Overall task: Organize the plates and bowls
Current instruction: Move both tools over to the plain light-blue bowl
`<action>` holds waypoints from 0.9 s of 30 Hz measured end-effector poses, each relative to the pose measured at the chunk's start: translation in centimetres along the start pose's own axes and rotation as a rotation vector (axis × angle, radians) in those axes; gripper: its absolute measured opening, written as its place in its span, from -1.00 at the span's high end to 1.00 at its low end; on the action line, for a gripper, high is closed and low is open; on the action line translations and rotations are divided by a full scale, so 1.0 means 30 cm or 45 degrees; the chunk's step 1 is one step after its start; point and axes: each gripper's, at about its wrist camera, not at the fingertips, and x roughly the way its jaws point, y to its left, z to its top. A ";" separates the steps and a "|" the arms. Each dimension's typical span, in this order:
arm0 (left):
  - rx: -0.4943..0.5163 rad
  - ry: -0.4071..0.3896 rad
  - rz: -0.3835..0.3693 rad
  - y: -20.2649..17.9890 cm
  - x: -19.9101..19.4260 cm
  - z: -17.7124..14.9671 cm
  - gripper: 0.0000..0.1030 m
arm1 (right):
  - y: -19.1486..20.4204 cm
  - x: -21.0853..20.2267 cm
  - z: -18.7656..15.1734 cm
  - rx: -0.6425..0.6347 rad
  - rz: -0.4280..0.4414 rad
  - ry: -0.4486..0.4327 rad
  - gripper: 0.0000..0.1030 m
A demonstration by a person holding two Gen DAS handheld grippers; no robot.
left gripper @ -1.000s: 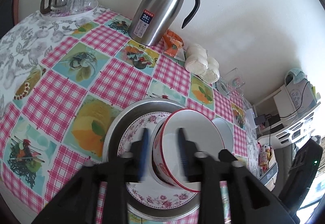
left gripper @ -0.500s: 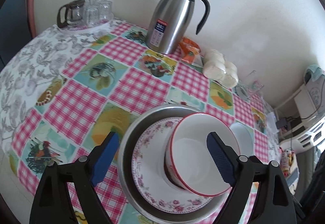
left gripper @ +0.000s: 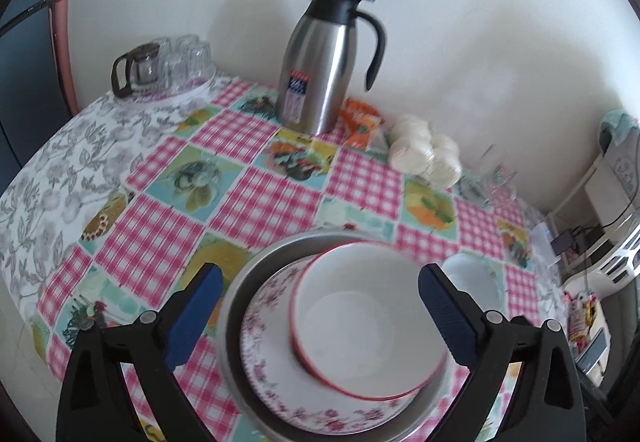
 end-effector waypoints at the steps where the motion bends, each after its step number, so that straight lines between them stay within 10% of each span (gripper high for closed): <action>1: -0.002 -0.012 -0.022 -0.011 -0.007 0.004 -0.91 | -0.021 -0.006 0.004 0.014 -0.012 -0.011 -1.00; 16: 0.293 -0.098 -0.334 -0.378 -0.027 -0.031 -0.91 | -0.260 -0.005 0.035 0.192 -0.049 -0.075 -1.00; 27: 0.433 0.000 -0.244 -0.515 0.103 -0.078 -0.91 | -0.389 0.107 0.021 0.318 -0.031 0.022 -1.00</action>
